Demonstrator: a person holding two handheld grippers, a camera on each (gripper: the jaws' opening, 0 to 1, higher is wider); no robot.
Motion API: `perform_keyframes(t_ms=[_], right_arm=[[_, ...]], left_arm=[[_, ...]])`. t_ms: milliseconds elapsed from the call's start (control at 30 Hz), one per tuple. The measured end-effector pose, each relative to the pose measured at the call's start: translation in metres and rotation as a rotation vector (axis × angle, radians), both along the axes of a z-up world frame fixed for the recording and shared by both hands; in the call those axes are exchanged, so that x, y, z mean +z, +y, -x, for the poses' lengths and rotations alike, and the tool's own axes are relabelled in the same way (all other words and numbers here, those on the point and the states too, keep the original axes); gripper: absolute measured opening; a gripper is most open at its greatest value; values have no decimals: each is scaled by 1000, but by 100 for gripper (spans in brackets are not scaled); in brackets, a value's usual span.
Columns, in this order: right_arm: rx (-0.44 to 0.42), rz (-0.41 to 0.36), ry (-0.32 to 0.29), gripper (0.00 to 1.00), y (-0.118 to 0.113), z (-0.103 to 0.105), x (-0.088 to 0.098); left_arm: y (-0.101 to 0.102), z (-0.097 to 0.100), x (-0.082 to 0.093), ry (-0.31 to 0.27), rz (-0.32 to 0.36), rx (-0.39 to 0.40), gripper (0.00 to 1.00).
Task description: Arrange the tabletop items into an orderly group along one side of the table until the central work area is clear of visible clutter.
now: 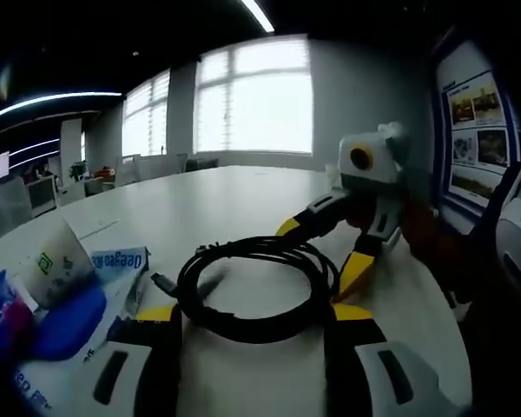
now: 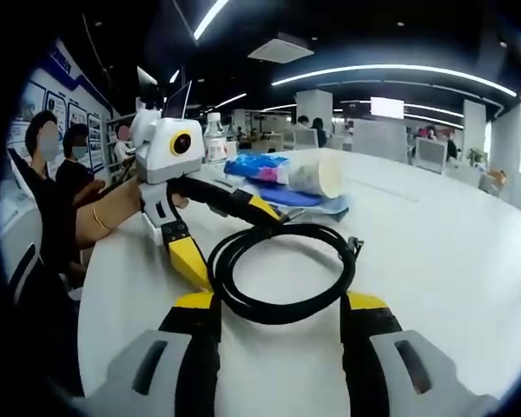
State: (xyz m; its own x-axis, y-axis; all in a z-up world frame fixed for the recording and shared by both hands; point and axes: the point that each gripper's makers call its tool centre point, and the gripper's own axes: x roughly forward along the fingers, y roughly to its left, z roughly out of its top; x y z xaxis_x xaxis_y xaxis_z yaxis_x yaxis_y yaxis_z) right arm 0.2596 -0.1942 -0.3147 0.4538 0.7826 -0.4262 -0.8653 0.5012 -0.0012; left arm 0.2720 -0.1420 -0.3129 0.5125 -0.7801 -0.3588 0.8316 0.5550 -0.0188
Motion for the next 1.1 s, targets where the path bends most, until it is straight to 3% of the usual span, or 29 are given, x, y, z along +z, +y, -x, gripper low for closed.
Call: perform_keyframes(t_ms=[800, 1100], right_arm=[[-4, 34, -19, 51, 2, 22, 8], [0, 25, 1, 51, 5, 31, 7]], left_arm=[[3, 21, 9, -31, -34, 4, 65], [7, 31, 9, -27, -33, 9, 65]])
